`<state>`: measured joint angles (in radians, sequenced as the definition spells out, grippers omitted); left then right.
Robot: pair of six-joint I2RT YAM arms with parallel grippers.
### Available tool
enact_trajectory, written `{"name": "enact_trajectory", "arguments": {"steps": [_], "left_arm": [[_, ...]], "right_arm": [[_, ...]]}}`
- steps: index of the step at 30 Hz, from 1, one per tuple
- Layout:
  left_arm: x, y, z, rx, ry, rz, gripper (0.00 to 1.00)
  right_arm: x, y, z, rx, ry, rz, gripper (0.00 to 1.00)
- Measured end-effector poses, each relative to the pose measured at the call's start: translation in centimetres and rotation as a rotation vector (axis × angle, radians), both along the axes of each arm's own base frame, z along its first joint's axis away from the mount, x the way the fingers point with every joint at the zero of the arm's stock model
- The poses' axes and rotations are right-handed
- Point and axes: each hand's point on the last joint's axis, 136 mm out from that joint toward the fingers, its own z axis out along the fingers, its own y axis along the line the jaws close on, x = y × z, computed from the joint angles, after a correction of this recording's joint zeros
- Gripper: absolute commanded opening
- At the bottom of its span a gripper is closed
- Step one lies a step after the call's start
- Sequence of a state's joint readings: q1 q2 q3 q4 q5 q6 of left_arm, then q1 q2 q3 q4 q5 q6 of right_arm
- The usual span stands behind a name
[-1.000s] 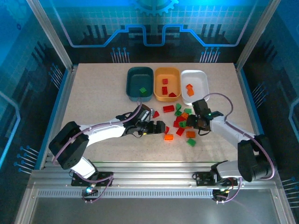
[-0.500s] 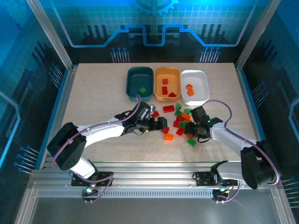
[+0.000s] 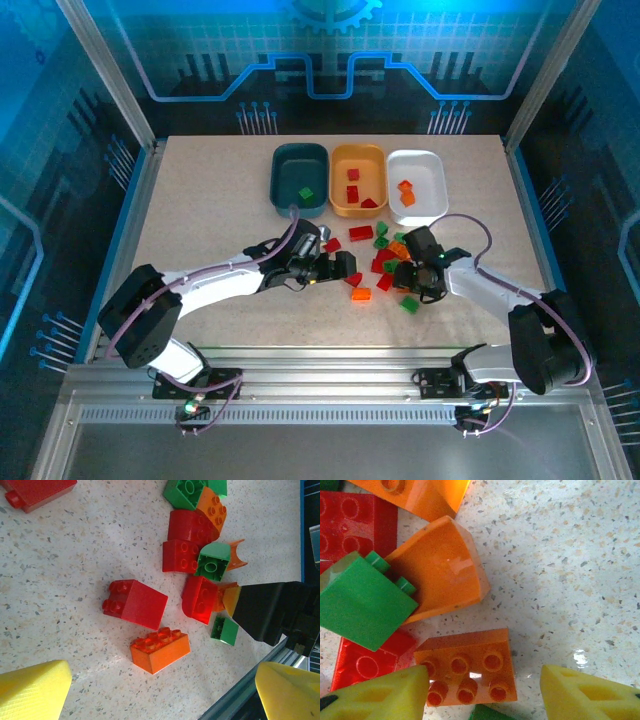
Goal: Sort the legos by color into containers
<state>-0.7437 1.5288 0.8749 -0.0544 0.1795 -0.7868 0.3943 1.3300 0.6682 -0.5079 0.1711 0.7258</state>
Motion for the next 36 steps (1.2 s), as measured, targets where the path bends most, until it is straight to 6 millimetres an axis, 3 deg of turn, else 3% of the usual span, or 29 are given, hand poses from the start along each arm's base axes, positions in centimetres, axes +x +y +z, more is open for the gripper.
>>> {"name": "enact_trajectory", "arguments": {"steps": [13, 23, 36], "left_arm": [[0.0, 0.0, 0.0, 0.001, -0.001, 0.002, 0.96], [-0.1, 0.2, -0.4, 0.005, 0.003, 0.002, 0.97], [-0.2, 0.4, 0.0, 0.009, -0.006, 0.004, 0.97]], "right_arm": [[-0.2, 0.7, 1.5, 0.007, -0.06, 0.032, 0.64], [-1.2, 0.9, -1.6, -0.009, 0.062, 0.047, 0.65], [-0.4, 0.9, -0.7, -0.013, 0.006, 0.056, 0.46]]}}
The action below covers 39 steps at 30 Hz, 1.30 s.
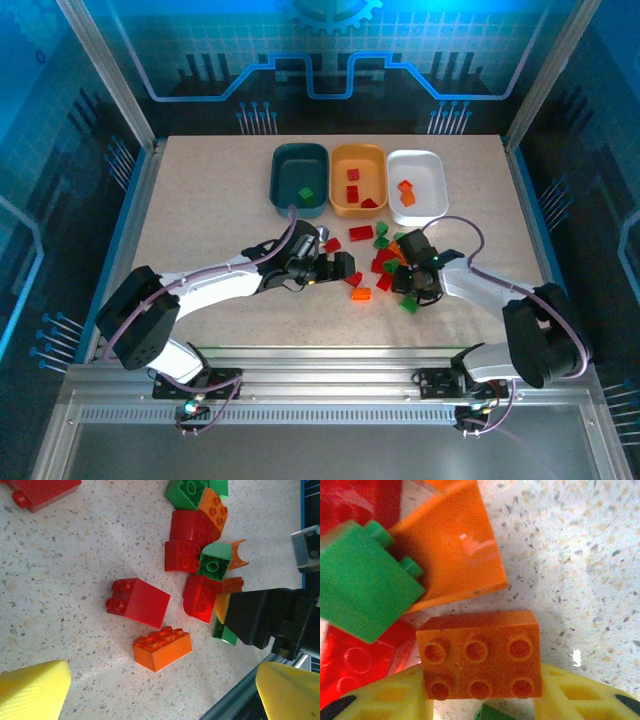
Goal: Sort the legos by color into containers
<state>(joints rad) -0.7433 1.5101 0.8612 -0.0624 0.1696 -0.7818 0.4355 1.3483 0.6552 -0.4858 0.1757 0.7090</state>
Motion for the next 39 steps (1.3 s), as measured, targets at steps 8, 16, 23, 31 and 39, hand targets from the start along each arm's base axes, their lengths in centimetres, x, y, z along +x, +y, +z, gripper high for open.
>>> {"name": "enact_trajectory", "arguments": {"steps": [8, 16, 23, 31, 39], "left_arm": [[1.2, 4.0, 4.9, 0.065, -0.133, 0.091, 0.99], [3.8, 10.9, 7.3, 0.029, -0.183, 0.329, 0.99], [2.7, 10.7, 3.5, 0.041, -0.042, 0.327, 0.99], [2.1, 10.0, 3.0, 0.017, 0.007, 0.304, 0.99], [1.9, 9.2, 0.4, 0.054, 0.075, 0.279, 0.99]], "right_arm": [[0.8, -0.7, 5.9, 0.003, -0.213, 0.011, 0.45], [4.1, -3.2, 10.4, -0.033, -0.315, -0.057, 0.45], [13.7, -4.3, 11.7, 0.02, -0.329, -0.14, 0.46], [21.9, -3.7, 9.1, 0.071, -0.279, -0.143, 0.46], [23.7, -4.2, 7.0, 0.107, -0.224, -0.151, 0.47]]}}
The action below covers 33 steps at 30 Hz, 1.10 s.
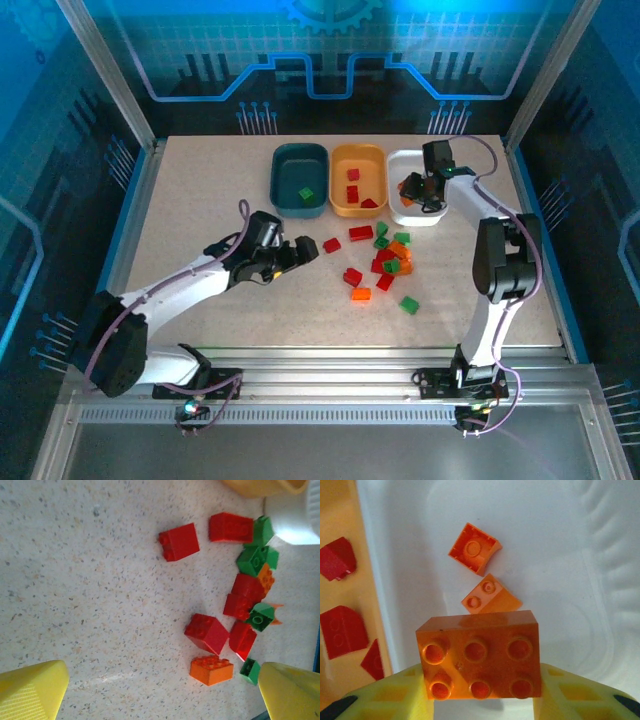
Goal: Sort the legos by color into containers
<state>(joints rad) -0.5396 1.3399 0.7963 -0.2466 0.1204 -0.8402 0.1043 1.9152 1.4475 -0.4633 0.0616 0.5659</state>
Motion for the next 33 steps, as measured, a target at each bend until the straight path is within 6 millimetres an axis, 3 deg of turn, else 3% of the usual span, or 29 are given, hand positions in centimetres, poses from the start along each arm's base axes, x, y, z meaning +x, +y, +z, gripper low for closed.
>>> {"name": "enact_trajectory", "arguments": {"steps": [9, 22, 33], "left_arm": [[0.4, -1.1, -0.7, 0.005, 0.021, -0.021, 0.99], [1.3, -2.7, -1.7, 0.006, 0.057, -0.048, 0.98], [1.3, -4.5, -1.9, 0.01, 0.067, -0.096, 0.99]], "right_arm": [[0.5, -0.3, -2.6, 0.029, 0.058, 0.002, 0.49], [2.5, -0.4, -3.0, 0.05, 0.053, -0.001, 0.52], [3.4, -0.3, -2.3, 0.051, 0.046, 0.009, 0.65]]}}
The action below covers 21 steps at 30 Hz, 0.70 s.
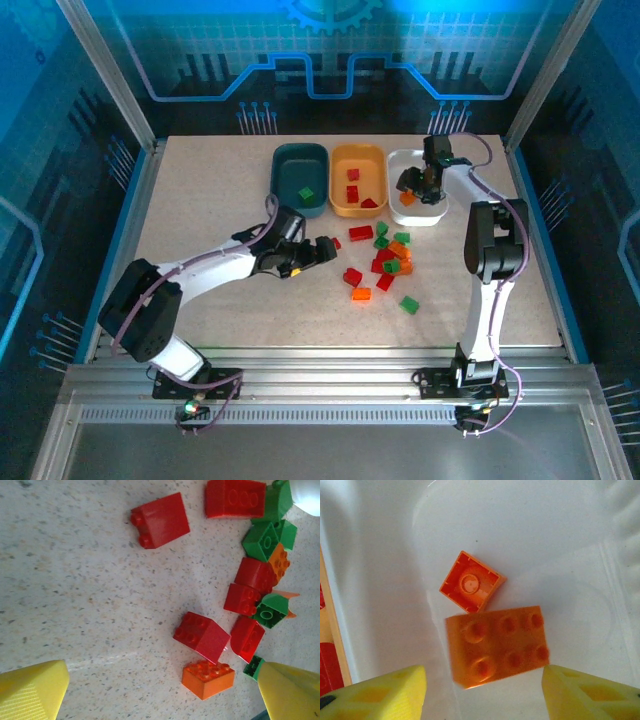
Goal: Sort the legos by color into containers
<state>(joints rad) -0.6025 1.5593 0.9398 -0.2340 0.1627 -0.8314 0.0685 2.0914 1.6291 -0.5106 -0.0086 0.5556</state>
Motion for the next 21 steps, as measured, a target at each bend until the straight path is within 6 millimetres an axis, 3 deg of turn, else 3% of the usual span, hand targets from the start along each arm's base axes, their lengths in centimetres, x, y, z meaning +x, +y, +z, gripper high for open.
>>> {"name": "enact_trajectory", "arguments": {"steps": [4, 10, 13, 18, 21], "left_arm": [[-0.3, -1.8, 1.1, 0.0, -0.028, -0.06, 0.98], [-1.2, -4.6, 2.2, 0.035, -0.071, -0.167, 0.98], [-2.1, -5.7, 1.9, 0.069, -0.076, -0.217, 0.98], [-3.2, -6.5, 0.9, 0.113, -0.075, -0.267, 0.97], [-3.2, -6.8, 0.2, 0.158, -0.078, -0.284, 0.92]], "right_arm": [[-1.3, -0.1, 2.1, 0.001, -0.032, -0.001, 0.65], [-6.7, -0.5, 8.9, -0.004, -0.181, -0.013, 0.65], [-9.2, -0.6, 10.8, 0.003, -0.235, -0.014, 0.64], [-11.9, -0.3, 9.9, 0.013, -0.226, -0.013, 0.64], [-15.3, 0.8, 8.1, 0.019, -0.2, 0.006, 0.63]]}}
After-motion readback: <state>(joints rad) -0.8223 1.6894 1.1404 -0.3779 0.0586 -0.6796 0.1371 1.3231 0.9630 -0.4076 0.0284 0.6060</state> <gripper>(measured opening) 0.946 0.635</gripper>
